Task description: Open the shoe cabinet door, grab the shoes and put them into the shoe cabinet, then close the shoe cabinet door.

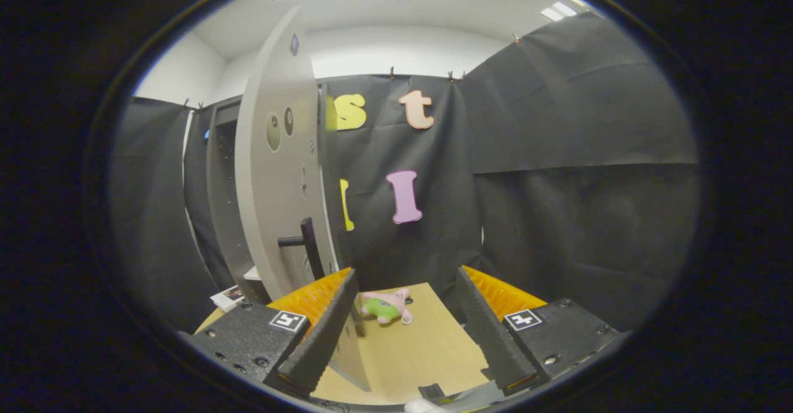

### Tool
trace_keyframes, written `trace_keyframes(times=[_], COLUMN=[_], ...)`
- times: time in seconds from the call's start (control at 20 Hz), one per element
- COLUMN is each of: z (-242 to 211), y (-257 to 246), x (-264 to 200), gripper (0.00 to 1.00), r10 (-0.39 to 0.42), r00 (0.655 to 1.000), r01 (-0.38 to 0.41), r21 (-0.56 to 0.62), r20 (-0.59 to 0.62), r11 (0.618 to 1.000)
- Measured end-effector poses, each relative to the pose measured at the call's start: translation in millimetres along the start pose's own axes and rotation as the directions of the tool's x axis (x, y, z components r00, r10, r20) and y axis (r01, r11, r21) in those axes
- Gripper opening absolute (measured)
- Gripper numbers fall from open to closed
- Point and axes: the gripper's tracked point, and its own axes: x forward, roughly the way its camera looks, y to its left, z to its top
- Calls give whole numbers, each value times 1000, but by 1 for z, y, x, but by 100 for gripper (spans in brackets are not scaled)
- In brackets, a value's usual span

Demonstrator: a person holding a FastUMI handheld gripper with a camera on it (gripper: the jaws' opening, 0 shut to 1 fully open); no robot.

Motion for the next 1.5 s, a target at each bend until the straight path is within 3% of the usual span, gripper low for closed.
trace_keyframes(times=[0.2, 0.45, 0.7, 1.2, 1.35, 1.5], z=[-2, -6, -6, -25, -37, -34], y=[19, 29, 52, 195, 247, 260], x=[31, 41, 42, 39, 38, 35], gripper=[100, 100, 94, 95, 95, 100], r10=[140, 238, 286, 300, 364, 335], r00=[990, 969, 955, 951, 927, 941], r01=[-141, -241, -293, -306, -369, -338], r21=[-46, -48, -97, -81, -48, -61], r20=[-23, -60, -79, -78, -86, -53], r11=[989, 969, 951, 949, 928, 939])
